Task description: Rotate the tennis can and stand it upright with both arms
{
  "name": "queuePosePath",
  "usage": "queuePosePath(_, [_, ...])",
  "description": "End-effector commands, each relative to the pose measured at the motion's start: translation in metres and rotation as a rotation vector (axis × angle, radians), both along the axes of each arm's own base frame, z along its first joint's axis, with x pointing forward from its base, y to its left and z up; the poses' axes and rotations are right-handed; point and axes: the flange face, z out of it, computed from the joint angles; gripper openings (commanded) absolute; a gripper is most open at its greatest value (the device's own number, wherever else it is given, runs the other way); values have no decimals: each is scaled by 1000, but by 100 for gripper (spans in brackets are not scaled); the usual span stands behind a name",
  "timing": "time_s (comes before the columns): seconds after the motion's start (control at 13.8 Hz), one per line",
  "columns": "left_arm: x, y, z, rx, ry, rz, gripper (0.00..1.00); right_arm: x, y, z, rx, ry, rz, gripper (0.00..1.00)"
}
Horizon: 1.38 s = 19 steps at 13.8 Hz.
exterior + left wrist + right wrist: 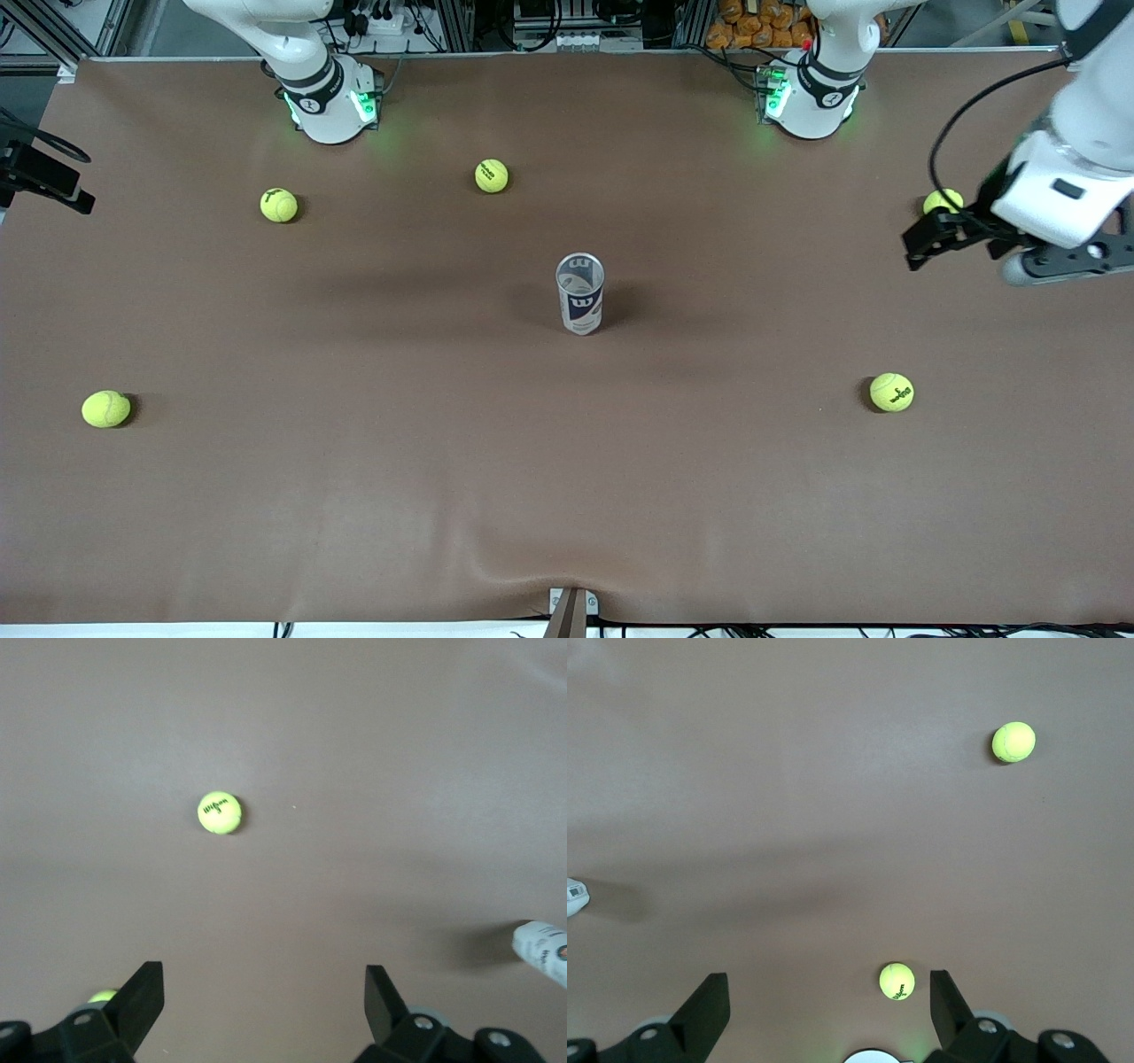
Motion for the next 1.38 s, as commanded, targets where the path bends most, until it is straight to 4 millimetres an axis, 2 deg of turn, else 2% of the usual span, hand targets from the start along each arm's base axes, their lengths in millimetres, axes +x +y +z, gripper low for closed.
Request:
queuePosePath(0.0, [-7, 8, 4, -8, -17, -23, 100, 0, -2, 5, -6, -1, -9, 100])
queuePosePath(0.44, [-8, 6, 3, -7, -6, -31, 100, 0, -2, 5, -6, -1, -9, 100])
queuePosePath(0.8, [-15, 11, 11, 1, 11, -26, 100, 0, -2, 5, -6, -1, -9, 100])
queuePosePath(0.87, [-19, 19, 17, 6, 4, -15, 100, 0, -2, 5, -6, -1, -9, 100])
queuePosePath(0.94, [-20, 18, 16, 9, 15, -21, 100, 0, -2, 5, -6, -1, -9, 100])
queuePosePath(1.02, [-23, 29, 16, 13, 37, -29, 100, 0, -2, 5, -6, -1, -9, 100])
queuePosePath(1.31, [-35, 51, 25, -13, 60, -34, 100, 0, -2, 5, -6, -1, -9, 100])
